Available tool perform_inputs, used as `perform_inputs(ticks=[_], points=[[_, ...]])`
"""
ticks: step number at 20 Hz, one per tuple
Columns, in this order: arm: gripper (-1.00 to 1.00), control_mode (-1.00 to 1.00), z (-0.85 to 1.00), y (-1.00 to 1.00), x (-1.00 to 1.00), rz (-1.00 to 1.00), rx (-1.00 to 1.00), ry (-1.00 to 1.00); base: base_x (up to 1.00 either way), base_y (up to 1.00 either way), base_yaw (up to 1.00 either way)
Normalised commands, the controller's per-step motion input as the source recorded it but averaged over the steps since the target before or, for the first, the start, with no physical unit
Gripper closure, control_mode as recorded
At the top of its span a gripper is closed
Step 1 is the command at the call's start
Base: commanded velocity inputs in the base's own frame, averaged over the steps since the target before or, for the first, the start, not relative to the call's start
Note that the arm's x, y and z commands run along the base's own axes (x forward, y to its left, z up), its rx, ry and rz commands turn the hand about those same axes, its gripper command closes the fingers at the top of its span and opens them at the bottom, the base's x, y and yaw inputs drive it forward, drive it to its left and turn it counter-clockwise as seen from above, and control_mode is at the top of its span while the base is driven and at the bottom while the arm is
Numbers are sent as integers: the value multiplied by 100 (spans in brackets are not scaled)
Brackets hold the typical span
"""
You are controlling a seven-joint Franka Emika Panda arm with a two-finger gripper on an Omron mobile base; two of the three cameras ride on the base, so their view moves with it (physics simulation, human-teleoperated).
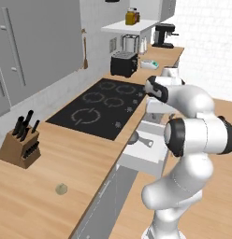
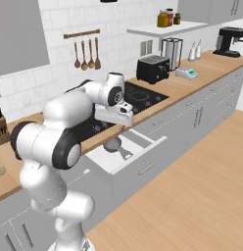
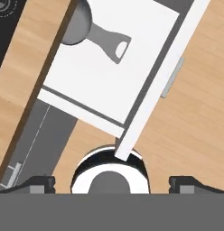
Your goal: Pick the measuring cup from the drawer and place it on the counter.
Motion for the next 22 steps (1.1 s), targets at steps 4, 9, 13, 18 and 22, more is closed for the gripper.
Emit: perform_inputs(ticks=[4, 9, 13, 18, 22], points=[[-100, -100, -97, -41, 85, -1, 1, -1, 0, 0, 0], [-100, -100, -90, -40, 31, -3, -2, -25, 0, 0, 0], [-100, -100, -51, -1, 18, -3, -1, -11, 0, 0, 0], [-100, -100, -50, -10, 6, -12, 0, 0, 0, 0, 0], [-100, -100, -51, -48, 0, -21, 0, 0, 0, 0, 0]])
